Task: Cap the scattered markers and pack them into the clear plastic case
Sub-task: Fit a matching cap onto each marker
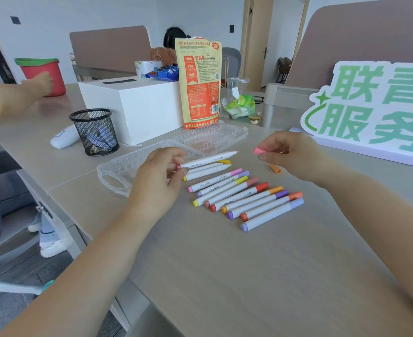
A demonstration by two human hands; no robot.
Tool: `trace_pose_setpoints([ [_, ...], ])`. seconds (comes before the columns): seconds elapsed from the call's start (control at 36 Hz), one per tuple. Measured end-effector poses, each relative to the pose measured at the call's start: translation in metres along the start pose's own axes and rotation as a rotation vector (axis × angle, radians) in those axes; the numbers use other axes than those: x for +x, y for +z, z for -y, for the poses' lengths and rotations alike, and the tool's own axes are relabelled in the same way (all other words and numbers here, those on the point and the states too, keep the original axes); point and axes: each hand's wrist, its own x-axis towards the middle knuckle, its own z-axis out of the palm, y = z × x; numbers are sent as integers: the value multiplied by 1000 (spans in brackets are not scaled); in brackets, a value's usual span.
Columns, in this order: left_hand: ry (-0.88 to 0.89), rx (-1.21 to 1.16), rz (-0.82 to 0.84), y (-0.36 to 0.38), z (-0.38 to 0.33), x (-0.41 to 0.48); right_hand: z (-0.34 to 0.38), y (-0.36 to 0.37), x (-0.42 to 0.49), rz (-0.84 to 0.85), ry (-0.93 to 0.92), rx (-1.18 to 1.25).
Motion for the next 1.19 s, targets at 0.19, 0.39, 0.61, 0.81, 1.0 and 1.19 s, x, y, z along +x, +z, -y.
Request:
trace_pose_setpoints([
  [0.19, -36, -76, 32, 0, -1, 0, -1, 9, 0, 52, -116, -46],
  [0.39, -11, -98, 52, 1, -2, 0, 0, 14, 0, 54, -137, -78],
  [0.61, 12, -136, 76, 1, -3, -1, 0, 25, -1, 103, -149, -58],
  [0.81, -8, -214, 50, -1, -4, -1, 6, 26, -8, 57, -194, -21],
  [1.0, -13, -239, 61, -2, -7, -1, 11, 27, -10, 37, -239, 12],
  [1.19, 28, -213, 51, -1, -4, -1, 8, 28, -9, 34, -239, 9],
])
